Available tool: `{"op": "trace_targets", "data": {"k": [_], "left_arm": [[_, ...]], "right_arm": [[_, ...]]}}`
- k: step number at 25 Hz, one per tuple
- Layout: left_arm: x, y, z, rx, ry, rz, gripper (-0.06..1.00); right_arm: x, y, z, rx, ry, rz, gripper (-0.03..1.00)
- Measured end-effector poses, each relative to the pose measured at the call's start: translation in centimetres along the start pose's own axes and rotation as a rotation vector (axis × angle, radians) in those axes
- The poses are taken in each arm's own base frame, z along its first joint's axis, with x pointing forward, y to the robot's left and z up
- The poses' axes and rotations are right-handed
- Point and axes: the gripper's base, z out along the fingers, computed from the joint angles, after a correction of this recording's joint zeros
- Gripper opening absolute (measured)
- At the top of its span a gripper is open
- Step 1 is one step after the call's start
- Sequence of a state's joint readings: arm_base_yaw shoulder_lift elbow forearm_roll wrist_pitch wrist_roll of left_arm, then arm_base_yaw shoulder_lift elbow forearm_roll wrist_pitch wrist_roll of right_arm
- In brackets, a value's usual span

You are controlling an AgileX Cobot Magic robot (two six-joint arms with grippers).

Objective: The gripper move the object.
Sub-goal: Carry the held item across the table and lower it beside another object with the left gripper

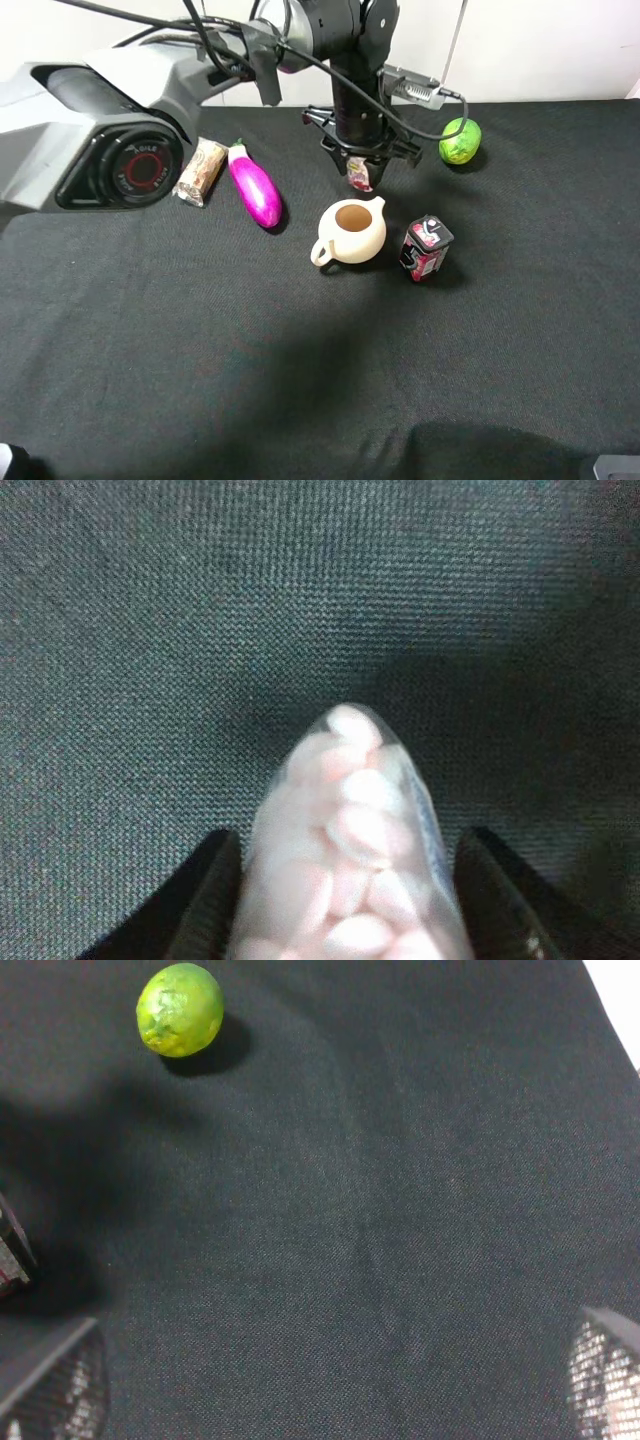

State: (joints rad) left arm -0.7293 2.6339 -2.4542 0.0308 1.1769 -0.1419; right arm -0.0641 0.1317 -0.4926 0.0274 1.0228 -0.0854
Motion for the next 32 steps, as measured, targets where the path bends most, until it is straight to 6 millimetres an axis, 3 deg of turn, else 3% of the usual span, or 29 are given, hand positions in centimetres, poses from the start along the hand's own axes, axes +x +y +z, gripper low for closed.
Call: {"op": "trace_targets", "data": {"k": [4,32], "left_arm": [[0.12,0.02,0.77,-0.005,0.014,0.001,0.5],[0.14,0.14,0.98,-0.019,0.016,-0.008,0.5]], "right_arm": [[0.0,-0.01,0.0,0.001,0.0,0.0,0.69],[-0.01,-0.01,0.0,0.001,-0.001,0.0,0.69]]}}
